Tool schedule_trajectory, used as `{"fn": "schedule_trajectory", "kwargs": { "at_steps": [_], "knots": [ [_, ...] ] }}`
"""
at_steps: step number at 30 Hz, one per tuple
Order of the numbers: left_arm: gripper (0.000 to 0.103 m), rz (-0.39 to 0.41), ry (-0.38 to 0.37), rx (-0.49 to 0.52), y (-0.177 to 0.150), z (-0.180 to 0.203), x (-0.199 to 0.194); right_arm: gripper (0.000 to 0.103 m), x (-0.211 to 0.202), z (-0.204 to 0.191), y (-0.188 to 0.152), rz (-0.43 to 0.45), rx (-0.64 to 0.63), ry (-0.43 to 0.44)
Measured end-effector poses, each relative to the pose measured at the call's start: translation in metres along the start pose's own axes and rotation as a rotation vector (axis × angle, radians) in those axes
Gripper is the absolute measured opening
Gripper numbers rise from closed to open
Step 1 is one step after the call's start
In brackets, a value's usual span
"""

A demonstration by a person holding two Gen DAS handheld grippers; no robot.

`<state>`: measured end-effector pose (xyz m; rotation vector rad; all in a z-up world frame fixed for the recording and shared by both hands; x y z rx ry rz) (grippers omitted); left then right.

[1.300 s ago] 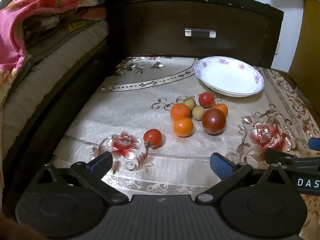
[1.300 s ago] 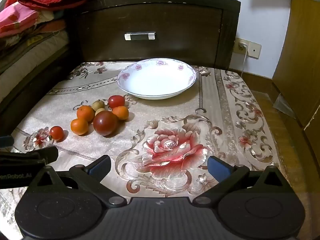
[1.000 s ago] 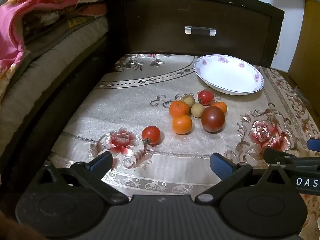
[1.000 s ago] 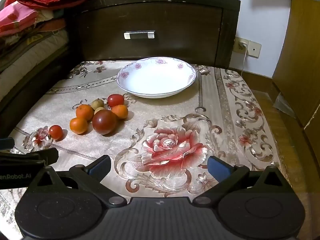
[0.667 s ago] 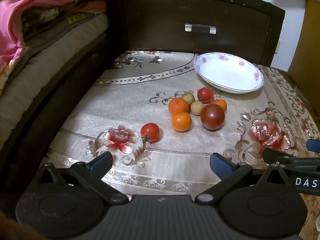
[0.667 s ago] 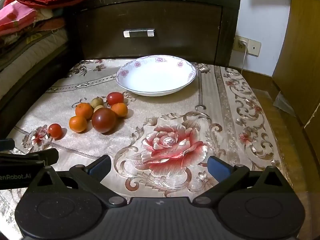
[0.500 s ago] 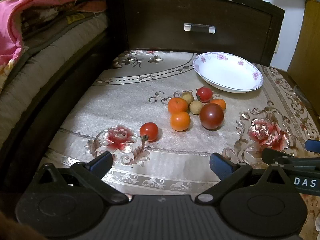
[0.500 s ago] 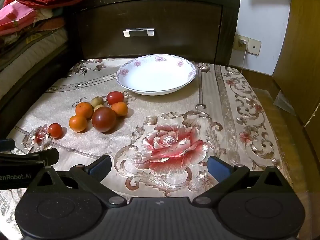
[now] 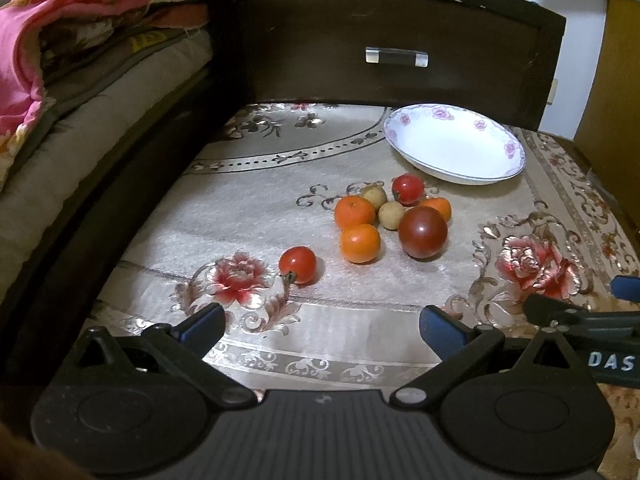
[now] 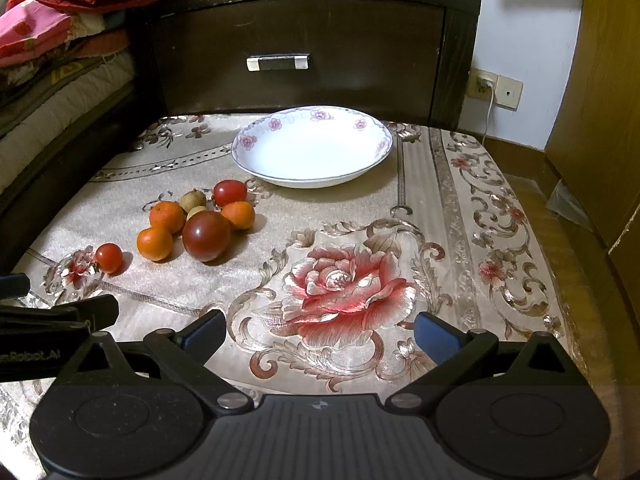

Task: Organize fruits
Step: 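Move both grippers toward the fruit cluster beside the white bowl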

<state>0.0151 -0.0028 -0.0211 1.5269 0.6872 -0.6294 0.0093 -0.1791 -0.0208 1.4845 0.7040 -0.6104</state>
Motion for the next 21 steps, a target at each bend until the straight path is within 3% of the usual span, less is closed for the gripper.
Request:
{"fn": "schedule_trajectory", "kwargs": {
  "at_steps": [21],
  "knots": [
    [0.103,-0.003,0.009,-0.003,-0.0001,-0.0024,0.0018,0.097,-0.0005,-0.0011,-0.0008,0.001,0.003,0.02]
  ]
}}
Point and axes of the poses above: each gripper's, at about its wrist camera, not at the fingertips, and x roughly the way its jaws point, z to its right, y to its top, the point moved 2 cm from there along x, roughly the way its jaws point, and after that the axes turned 4 degrees about y, right-handed, at the moved point
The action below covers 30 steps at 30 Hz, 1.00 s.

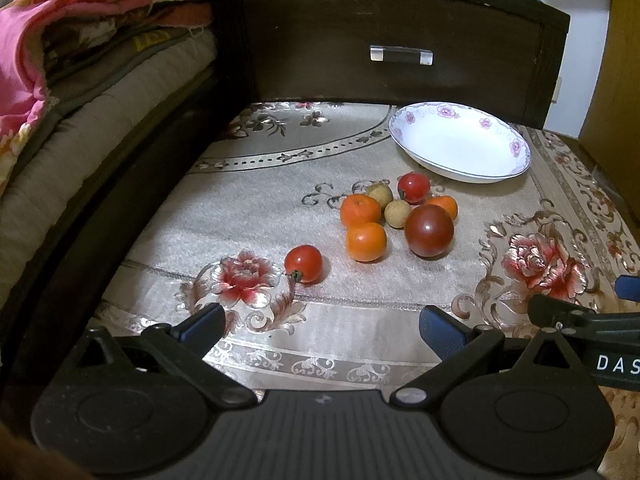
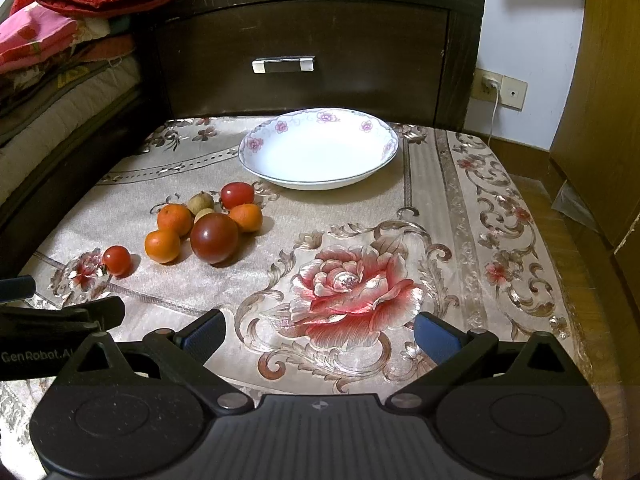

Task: Organize fruits
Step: 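Move both grippers toward the fruit cluster beside the white bowl, then grasp a red cherry tomato with the left gripper while the right gripper grasps the large dark red tomato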

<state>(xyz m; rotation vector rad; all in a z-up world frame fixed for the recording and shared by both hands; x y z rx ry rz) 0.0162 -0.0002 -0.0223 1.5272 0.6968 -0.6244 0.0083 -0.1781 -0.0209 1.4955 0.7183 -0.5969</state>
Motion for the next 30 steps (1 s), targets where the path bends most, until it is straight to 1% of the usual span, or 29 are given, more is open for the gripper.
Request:
{"fn": "schedule_trajectory", "kwargs": {
  "at_steps": [12,16,20,25,27,30],
  "knots": [
    [0.103,-0.007,-0.005,-0.008,-0.001,0.0,0.003,0.097,0.005,-0.001,-0.002,-0.011,0.001,0.008],
    [0.103,0.019,0.0,-0.019,0.003,-0.004,0.002,0.096,0.007,-0.003,0.003,-0.011,-0.014,0.025],
    [0.103,0.018,-0.008,-0.026,0.008,-0.01,0.007,0.093,0.011,-0.007,0.014,-0.004,-0.041,0.073],
    [0.103,0.029,0.02,0.026,0.017,-0.013,0.014,0.087,0.021,-0.014,0.028,-0.005,-0.089,0.14],
    [0.103,0.021,0.027,0.053,0.021,-0.015,0.018,0.081,0.029,-0.017,0.033,-0.016,-0.113,0.185],
    [0.103,0.007,0.021,0.093,0.025,-0.016,0.026,0.075,0.041,-0.021,0.039,-0.046,-0.131,0.242]
  ]
}}
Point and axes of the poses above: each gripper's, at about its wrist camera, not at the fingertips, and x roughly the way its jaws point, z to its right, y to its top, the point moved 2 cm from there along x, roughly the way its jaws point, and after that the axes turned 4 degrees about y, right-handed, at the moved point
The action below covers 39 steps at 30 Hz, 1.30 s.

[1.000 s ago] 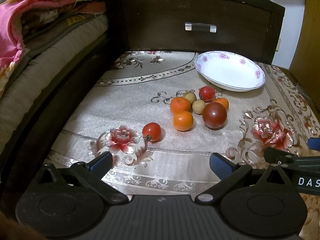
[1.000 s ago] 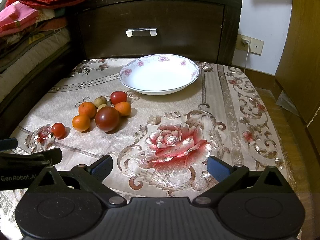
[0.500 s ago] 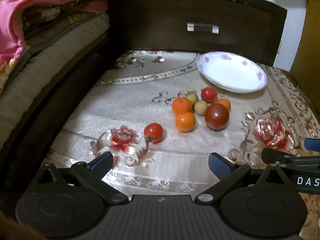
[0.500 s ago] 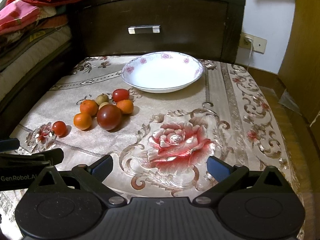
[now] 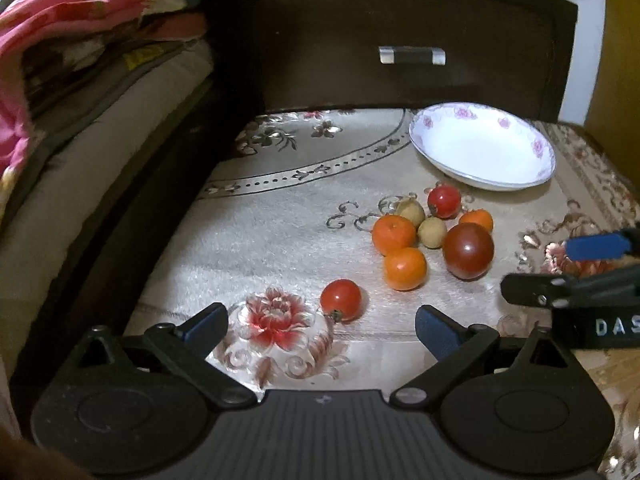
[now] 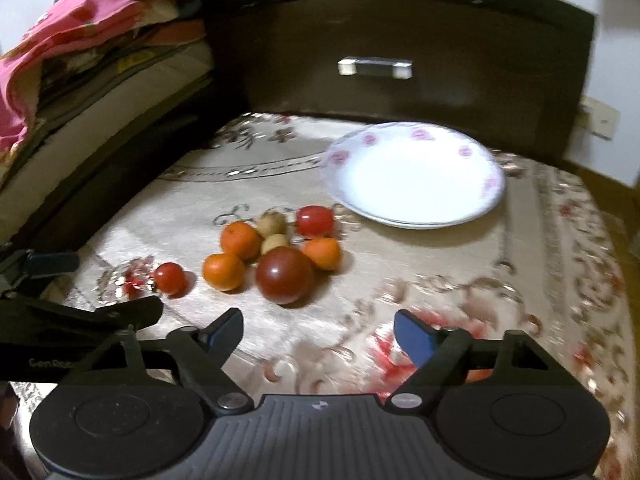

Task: Organize fruits
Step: 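Grasp a red cherry tomato with the left gripper while the right gripper grasps the large dark red tomato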

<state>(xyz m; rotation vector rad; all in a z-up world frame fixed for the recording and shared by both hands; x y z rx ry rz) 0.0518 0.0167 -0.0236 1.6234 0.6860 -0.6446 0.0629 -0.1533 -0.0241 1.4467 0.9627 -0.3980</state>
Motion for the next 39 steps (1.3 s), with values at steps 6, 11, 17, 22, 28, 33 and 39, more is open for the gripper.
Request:
{"fn": "schedule_trajectory", "kwargs": {
  "at_steps": [6,11,17,22,28,33,39],
  "knots": [
    [0.103,-0.018,-0.025,0.068,0.006,0.001,0.02,0.065,0.026,-0.002,0.012,-0.049,-0.037,0.055],
    [0.102,-0.05,-0.077,0.041,0.005,0.001,0.036,0.044,0.046,-0.002,0.014,-0.101,-0.021,0.115],
    [0.094,-0.052,-0.116,0.027,0.006,0.0,0.05,0.032,0.053,-0.004,0.014,-0.096,-0.039,0.122],
    [0.079,-0.057,-0.143,0.013,0.005,-0.002,0.057,0.031,0.051,0.001,0.013,-0.103,-0.01,0.134],
    [0.048,-0.028,-0.142,0.038,0.005,0.004,0.053,0.031,0.048,0.0,0.013,-0.113,0.004,0.138],
    [0.039,-0.04,-0.136,0.055,0.005,0.006,0.048,0.031,0.043,0.0,0.012,-0.109,0.007,0.137],
    [0.034,-0.05,-0.135,0.044,0.004,0.003,0.046,0.031,0.041,-0.001,0.013,-0.104,-0.002,0.135]
  ]
}}
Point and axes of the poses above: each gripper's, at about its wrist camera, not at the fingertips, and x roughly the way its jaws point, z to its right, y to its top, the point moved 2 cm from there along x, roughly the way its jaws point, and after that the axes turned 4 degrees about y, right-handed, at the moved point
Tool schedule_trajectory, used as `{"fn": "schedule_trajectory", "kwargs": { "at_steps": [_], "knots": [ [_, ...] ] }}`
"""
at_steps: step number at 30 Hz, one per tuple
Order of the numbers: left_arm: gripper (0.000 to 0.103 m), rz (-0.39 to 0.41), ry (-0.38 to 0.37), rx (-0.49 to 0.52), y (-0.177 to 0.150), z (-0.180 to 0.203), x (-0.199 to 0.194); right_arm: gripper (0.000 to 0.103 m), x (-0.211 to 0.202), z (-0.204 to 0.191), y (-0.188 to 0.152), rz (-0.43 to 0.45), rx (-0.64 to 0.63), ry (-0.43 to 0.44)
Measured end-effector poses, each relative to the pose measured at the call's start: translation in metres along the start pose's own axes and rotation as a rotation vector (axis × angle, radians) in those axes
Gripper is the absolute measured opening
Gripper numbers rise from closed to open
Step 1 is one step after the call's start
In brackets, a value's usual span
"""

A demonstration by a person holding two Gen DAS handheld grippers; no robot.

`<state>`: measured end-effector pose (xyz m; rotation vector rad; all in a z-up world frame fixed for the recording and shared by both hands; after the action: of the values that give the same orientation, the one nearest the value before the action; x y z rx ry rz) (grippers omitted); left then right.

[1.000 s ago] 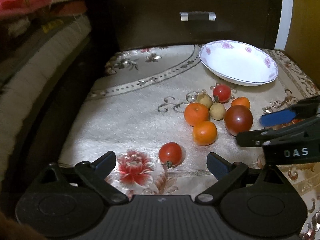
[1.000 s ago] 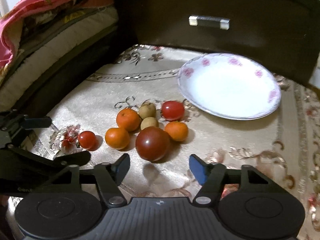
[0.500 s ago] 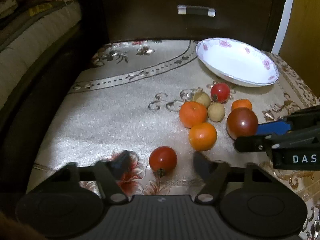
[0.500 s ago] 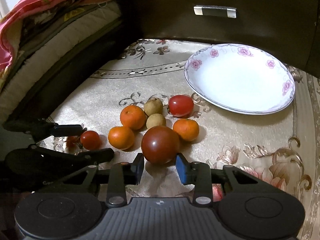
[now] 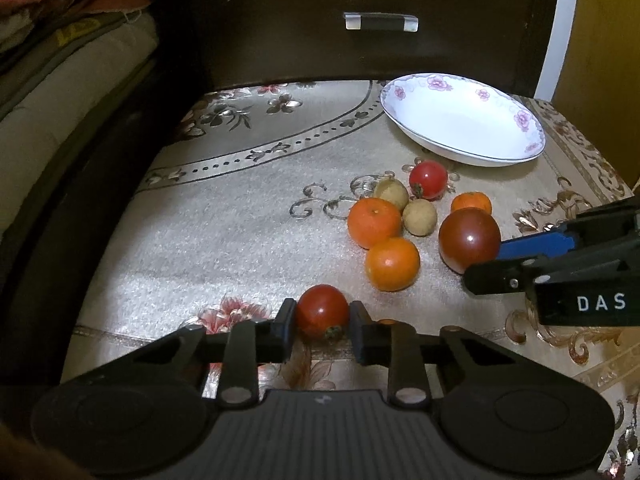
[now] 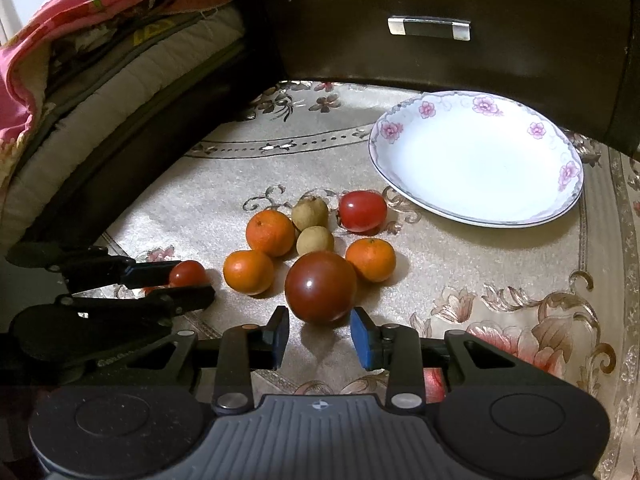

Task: Organize fruits
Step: 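Grasp a red cherry tomato with the left gripper while the right gripper grasps the large dark red tomato, then carry both tomatoes into the white bowl and open both grippers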

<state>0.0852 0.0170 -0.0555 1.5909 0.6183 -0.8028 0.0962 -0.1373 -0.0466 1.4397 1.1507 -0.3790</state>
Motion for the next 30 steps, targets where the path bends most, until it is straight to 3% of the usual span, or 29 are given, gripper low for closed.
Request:
{"fn": "schedule_trajectory", "kwargs": {
  "at_steps": [11,13,15,30],
  "knots": [
    [0.04,0.009,0.026,0.007,-0.002,0.002,0.0,0.045,0.009,0.0,0.007,0.027,0.02,0.024],
    [0.039,0.003,0.032,0.016,-0.001,0.004,0.0,0.044,0.011,-0.001,0.006,0.029,0.012,0.016],
    [0.035,-0.005,0.026,0.015,0.0,0.004,0.0,0.035,0.011,-0.001,0.005,0.025,0.004,0.0],
    [0.034,0.01,-0.056,-0.023,0.025,0.016,-0.013,0.034,-0.015,0.001,0.008,0.055,0.029,0.01]
  ]
}}
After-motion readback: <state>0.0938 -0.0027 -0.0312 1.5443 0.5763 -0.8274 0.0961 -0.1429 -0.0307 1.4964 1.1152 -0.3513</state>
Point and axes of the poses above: each gripper's, at about its wrist camera, not at the fingertips, and x roughly the way its jaws point, z to its right, y to its top, the point moved 2 cm from there along x, roughly the way its jaws point, and after that the axes turned 4 degrees about y, right-handed, at the moved point
